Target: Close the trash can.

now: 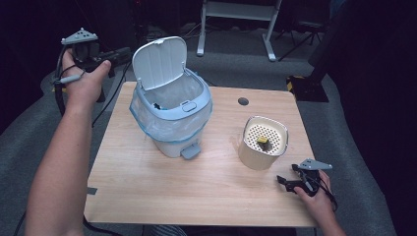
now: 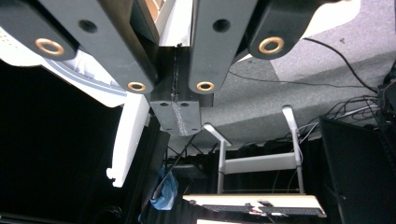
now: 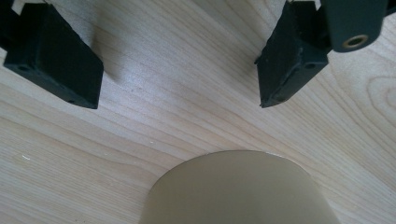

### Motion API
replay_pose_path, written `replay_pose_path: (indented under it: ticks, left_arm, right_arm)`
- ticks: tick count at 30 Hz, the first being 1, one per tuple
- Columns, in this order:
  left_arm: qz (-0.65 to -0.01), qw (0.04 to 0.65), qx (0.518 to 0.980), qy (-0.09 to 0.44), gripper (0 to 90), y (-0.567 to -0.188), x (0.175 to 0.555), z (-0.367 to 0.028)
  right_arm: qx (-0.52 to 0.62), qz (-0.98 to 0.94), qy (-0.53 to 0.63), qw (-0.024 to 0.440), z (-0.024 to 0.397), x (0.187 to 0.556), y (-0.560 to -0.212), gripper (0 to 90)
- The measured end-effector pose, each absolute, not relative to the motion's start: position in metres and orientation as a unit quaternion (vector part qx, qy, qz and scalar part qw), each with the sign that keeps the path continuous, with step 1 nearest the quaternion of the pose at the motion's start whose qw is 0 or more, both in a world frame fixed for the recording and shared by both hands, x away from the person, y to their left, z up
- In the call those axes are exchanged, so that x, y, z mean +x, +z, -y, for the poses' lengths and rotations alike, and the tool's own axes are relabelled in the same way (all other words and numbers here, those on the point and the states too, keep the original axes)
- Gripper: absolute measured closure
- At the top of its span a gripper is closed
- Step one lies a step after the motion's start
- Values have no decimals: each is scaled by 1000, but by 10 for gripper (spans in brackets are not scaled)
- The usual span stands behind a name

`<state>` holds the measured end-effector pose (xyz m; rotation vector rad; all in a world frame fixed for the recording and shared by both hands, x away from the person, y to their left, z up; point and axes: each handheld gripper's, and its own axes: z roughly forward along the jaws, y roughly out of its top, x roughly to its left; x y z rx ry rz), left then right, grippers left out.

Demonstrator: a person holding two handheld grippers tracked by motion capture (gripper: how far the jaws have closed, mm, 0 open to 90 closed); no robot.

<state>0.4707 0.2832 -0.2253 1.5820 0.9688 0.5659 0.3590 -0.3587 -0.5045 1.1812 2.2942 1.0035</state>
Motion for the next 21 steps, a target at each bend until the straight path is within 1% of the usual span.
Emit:
replay_pose_path:
  ticks: [4,7,11,21]
  left_arm:
    - [-405,574,675,225,900,-226,472,-280]
    - [-401,564,684,230,900,-227,470,-275]
    - [-389,576,687,212,900,-227,466,-269]
    - [-348,564,725,188,900,-240,444,-241]
  right_arm:
    - [419,-814,356,185,359,359,-505,143]
    - [419,-814,356,185,359,359,-505,144]
    - [419,-814,356,185,359,359,-505,144]
    - [419,-814,356,185,359,359,-505,144]
